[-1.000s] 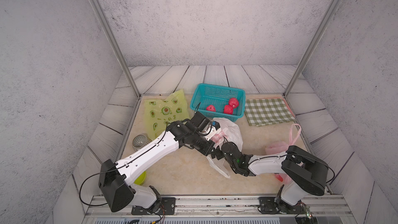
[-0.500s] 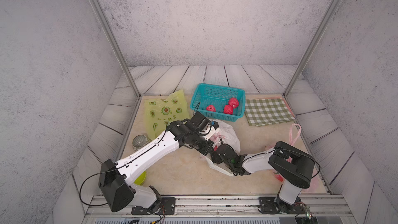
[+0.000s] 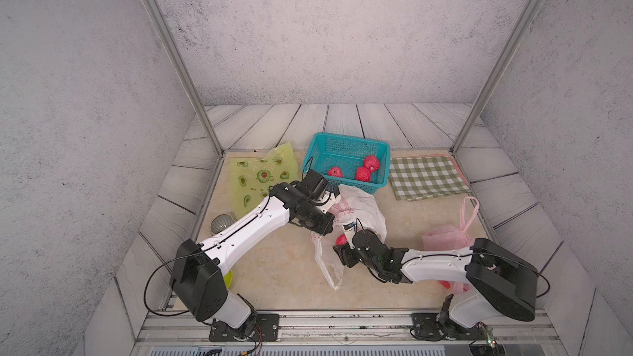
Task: Untie the knot of a plastic bag & take out the apple
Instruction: Pick up the apple from the plastic bag, then place the apple in the basket.
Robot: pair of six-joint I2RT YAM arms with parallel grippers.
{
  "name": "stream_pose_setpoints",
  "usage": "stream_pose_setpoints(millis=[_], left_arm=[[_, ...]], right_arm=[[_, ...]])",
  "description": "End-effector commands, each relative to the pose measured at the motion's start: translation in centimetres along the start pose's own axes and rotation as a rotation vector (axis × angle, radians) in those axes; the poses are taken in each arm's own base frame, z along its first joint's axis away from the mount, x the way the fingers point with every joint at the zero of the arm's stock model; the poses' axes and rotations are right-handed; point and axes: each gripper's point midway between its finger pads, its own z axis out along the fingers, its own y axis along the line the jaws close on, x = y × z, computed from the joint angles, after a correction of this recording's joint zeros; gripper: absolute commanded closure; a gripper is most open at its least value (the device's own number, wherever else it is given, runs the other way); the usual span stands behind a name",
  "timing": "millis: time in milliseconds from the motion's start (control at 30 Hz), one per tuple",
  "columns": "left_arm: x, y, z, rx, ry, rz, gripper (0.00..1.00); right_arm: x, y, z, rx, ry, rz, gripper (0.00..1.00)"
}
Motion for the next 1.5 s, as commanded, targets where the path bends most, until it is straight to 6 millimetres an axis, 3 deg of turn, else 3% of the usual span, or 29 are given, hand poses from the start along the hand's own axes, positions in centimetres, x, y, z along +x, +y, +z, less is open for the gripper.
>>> stream_pose_setpoints(millis=[0,267,333,467,567,633,667,800,867,967,1033,1200,1367,1467], left_arm=[[-1.0,0.4,-0.4,-0.010,0.005,0.033,0.95],[-1.7,1.2,0.8,-0.014,0.051,0.038,0.95],[-1.8,1.2,0.9,-0.011,0.045,0.039,0.95],[-1.3,1.1,0.6,-0.009,0.048,0.042,0.95],[-0.2,1.4,0.3,-0.028,0.043,0.038,0.95],[0.8,2.2,-0.1,-0.070,0.050,0.029,0.95],[1.3,2.6,-0.3,-0.094,0.059,0.020,0.95],[2.7,4.8,-2.4,-0.231,0.038,0.001,0.95],[2.6,5.5,-4.0,-0.293,-0.001,0.000,0.95],[1.3,5.0,-6.2,-0.308,-0.107,0.027,0.92],[0.2,3.5,-6.5,-0.234,-0.158,0.066,0.80],[0.4,-0.2,-3.9,0.026,-0.110,0.117,0.75],[2.3,-2.2,-1.3,0.210,-0.029,0.113,0.75],[3.0,-2.4,-0.4,0.245,0.011,0.109,0.75]], right_arm=[[0.1,3.3,-2.5,-0.180,0.044,-0.044,0.61],[-1.7,9.8,-9.7,-0.577,0.106,-0.027,0.60],[-2.9,11.1,-12.1,-0.667,0.086,-0.026,0.60],[-6.9,11.0,-16.4,-0.662,-0.045,-0.045,0.60],[-10.8,8.3,-19.0,-0.482,-0.164,-0.066,0.62],[-14.2,4.2,-20.2,-0.238,-0.251,-0.013,0.74],[-15.4,2.8,-20.8,-0.173,-0.274,0.000,0.76],[-19.7,-3.6,-21.6,0.061,-0.342,0.109,0.70],[-21.3,-6.0,-20.6,0.138,-0.336,0.136,0.65],[-23.4,-9.8,-17.3,0.257,-0.312,0.149,0.62],[-24.5,-12.8,-14.1,0.331,-0.289,0.164,0.59],[-26.1,-19.5,-5.6,0.393,-0.215,0.223,0.58],[-26.1,-23.8,3.7,0.428,-0.087,0.177,0.56],[-25.8,-25.7,7.9,0.440,-0.034,0.159,0.54]])
